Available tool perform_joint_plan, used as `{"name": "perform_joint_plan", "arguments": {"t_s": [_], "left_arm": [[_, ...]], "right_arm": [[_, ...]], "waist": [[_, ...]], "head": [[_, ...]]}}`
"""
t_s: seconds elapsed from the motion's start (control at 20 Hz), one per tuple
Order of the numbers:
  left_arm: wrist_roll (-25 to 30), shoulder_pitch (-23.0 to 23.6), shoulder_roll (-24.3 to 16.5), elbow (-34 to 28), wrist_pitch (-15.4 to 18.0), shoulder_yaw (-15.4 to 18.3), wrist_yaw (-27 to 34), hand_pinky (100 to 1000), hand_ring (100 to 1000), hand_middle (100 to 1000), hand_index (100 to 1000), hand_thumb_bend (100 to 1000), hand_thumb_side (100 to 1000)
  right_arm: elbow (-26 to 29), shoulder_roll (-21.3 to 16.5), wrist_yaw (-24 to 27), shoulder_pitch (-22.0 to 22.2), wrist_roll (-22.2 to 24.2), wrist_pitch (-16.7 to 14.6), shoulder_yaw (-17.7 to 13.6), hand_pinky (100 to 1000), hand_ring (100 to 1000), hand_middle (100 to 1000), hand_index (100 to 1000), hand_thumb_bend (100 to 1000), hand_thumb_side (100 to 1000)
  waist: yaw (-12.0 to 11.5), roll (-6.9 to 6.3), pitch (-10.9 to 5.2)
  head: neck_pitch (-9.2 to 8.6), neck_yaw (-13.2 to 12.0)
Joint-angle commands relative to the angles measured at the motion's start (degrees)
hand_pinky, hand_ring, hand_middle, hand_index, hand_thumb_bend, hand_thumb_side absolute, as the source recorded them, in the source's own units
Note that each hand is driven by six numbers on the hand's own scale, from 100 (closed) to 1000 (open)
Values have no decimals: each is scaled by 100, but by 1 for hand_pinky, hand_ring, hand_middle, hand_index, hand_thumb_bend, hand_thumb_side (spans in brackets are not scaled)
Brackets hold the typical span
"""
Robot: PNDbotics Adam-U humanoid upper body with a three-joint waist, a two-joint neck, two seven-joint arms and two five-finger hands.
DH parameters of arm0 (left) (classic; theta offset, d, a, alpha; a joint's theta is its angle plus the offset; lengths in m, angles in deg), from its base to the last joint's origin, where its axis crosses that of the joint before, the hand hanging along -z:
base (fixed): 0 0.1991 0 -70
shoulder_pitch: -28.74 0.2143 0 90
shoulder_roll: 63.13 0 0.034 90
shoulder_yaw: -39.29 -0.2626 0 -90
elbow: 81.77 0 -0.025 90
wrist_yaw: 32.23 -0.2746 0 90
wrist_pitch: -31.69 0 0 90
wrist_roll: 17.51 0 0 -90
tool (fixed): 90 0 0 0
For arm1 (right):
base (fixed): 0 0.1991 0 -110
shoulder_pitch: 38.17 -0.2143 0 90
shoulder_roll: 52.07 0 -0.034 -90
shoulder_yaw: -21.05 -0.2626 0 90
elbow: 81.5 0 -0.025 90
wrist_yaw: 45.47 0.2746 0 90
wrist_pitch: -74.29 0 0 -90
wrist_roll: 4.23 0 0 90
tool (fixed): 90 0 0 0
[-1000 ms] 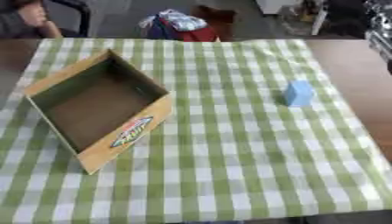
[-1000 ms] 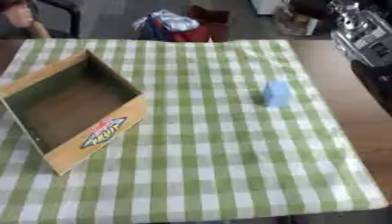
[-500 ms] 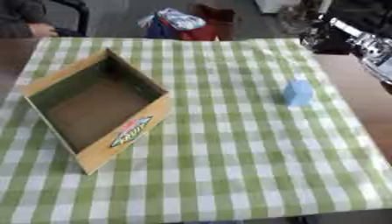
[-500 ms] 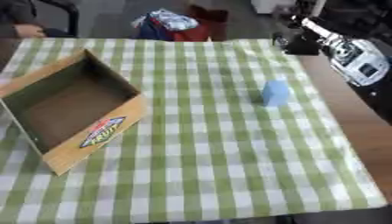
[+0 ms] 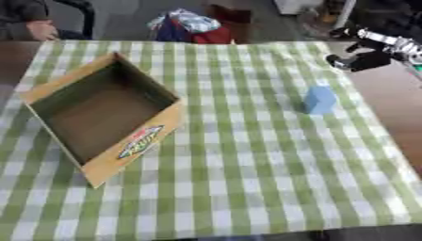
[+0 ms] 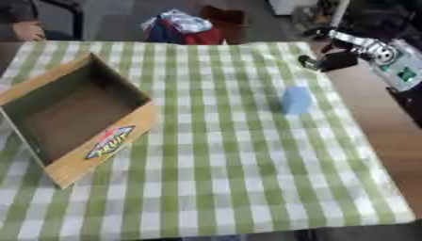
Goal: Pick up objects on the table and place them in the box.
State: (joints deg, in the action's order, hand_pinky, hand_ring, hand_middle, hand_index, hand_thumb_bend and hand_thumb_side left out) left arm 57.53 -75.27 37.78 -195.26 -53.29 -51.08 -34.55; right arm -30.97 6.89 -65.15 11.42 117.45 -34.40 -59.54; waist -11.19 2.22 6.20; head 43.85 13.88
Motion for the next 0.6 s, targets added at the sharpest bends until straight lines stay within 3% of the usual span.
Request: {"name": "perform_joint_plan", "arguments": {"t_s": [0.05, 0.4, 0.6], "left_arm": [[-19, -23, -113, -111, -6, 48, -7, 650, 590, 662, 705, 100, 677], [-22, -5, -115, -111, -17, 55, -16, 650, 591, 662, 704, 100, 677], [-23, -3, -113, -111, -16, 54, -17, 650, 592, 661, 704, 100, 677]], "right_arm": [[-29, -98, -671, -137, 509, -312, -381, 876, 1000, 1000, 1000, 397, 385], [129, -121, -1167, -138, 700, -619, -334, 903, 1000, 997, 1000, 509, 362], [223, -89, -1387, -117, 731, -734, -261, 905, 1000, 994, 1000, 508, 359]], "waist": [[22, 2, -81], [36, 16, -87], [41, 16, -86]], "head": [[26, -27], [26, -40], [26, -37]]}}
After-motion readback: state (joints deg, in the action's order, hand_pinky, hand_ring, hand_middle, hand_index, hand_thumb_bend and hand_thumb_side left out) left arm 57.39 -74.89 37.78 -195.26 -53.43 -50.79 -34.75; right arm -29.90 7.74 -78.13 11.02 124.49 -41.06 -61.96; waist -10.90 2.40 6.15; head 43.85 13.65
